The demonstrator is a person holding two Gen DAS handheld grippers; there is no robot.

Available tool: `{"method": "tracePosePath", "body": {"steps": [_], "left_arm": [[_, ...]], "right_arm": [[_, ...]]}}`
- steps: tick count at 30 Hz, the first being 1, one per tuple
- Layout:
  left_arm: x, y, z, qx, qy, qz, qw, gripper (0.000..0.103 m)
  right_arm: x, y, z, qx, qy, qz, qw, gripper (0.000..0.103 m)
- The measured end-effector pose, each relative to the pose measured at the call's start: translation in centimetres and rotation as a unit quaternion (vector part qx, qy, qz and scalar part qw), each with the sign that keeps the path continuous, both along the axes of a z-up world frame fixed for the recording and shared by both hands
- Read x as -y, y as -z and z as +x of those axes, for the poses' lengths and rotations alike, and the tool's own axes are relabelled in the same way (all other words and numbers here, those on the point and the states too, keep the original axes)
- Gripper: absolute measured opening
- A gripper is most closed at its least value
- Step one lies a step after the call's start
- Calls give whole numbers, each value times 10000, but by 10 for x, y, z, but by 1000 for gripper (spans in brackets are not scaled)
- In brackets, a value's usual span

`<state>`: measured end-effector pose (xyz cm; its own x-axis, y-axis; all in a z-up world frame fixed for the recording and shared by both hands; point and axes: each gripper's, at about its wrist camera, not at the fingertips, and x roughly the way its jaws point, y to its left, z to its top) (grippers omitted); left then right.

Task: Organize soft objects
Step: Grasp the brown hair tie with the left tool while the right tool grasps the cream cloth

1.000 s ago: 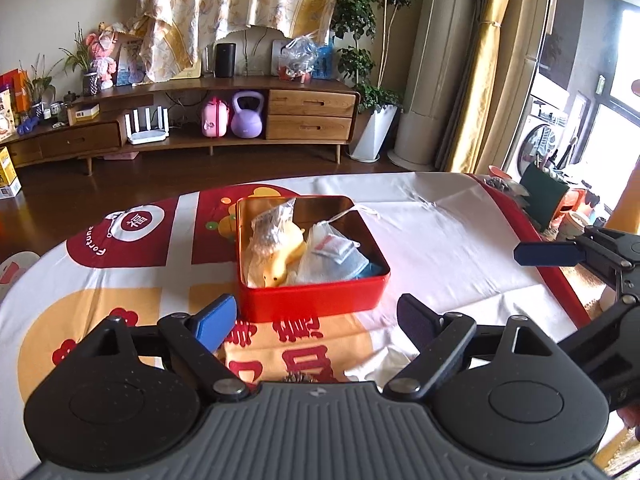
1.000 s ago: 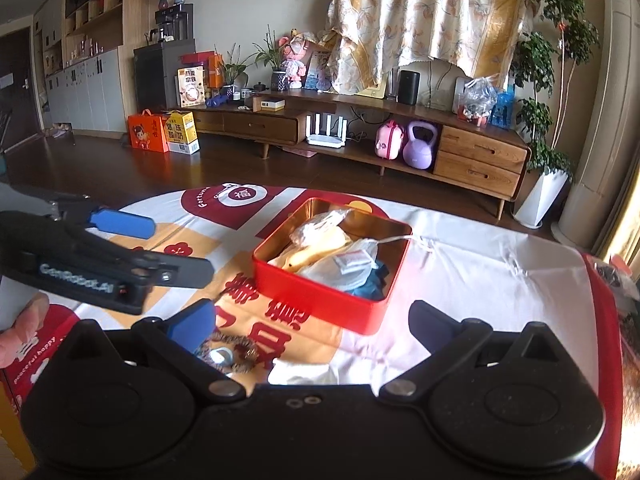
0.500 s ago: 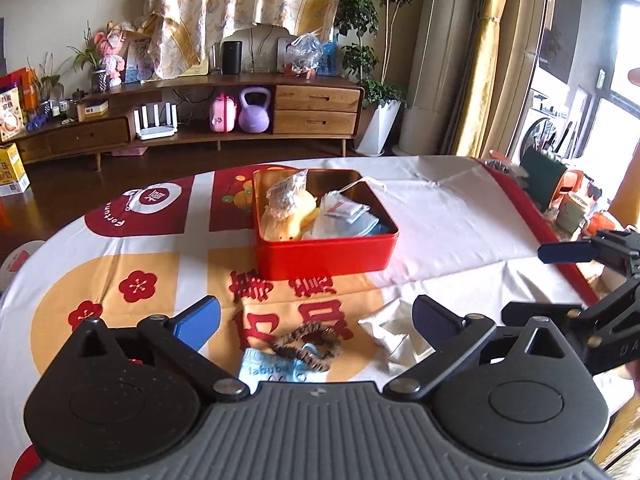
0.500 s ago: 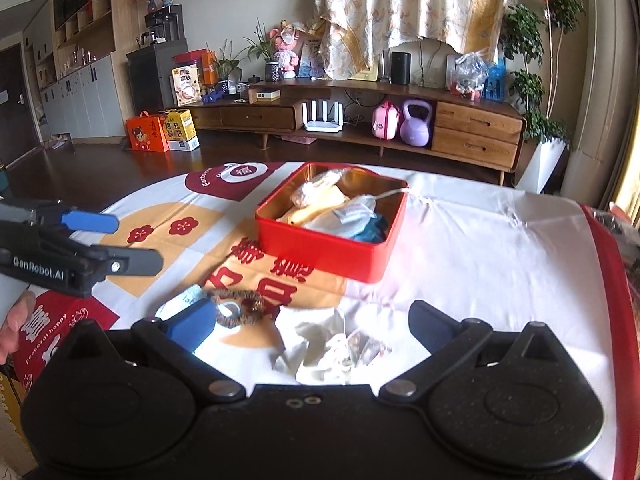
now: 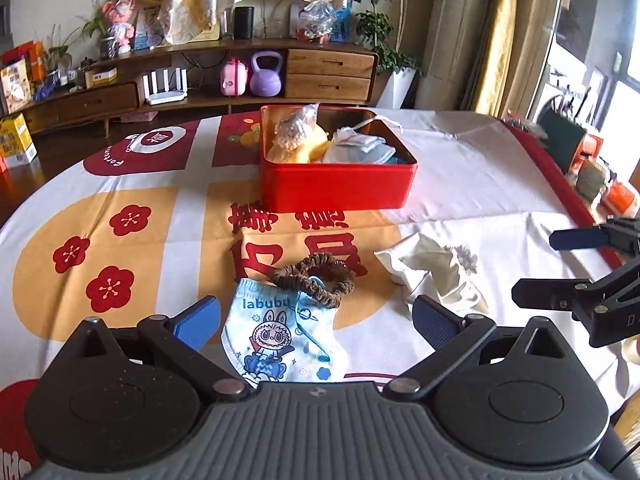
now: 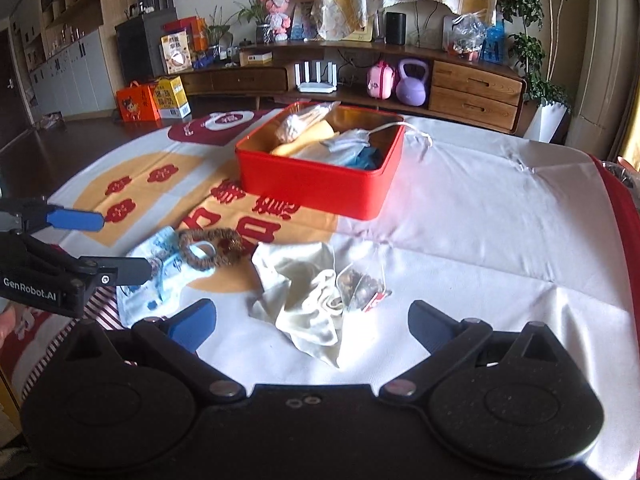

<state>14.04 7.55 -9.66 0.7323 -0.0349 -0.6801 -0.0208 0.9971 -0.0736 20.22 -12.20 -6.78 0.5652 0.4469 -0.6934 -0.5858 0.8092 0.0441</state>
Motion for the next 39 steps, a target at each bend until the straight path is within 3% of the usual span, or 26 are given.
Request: {"method": "tracePosePath", "body": {"steps": [5,17,21,24,27,28,34,39], "left_arm": [[15,15,11,82,208,570,9981,103],[11,43,51,-32,115,517,9986,102],[3,48,57,-98,-25,324,9994,102],[-10,48,58,-119,-233,-120,9996,101],[-18,50,63,-235,-383,-328,9984,92],[-19,50,64,-262,-387,-342,9983,85],[-16,51,66,-240,-391,-219,9987,61],[-17,41,60,-127,-567,-80,9983,60]], "right_arm": [[-1,18,8,-207,-72,-10,9998,96],[-9,53,27,-556,-30,-92,9984,77],[-10,56,30,-597,-11,-42,9982,76],[-10,57,31,-580,-4,-11,9983,76],[-12,57,32,-531,30,-27,9986,70],[-13,57,32,-500,38,-57,9987,68],[-15,57,29,-299,101,-240,9992,51],[-14,58,30,-276,84,-258,9992,51]]}}
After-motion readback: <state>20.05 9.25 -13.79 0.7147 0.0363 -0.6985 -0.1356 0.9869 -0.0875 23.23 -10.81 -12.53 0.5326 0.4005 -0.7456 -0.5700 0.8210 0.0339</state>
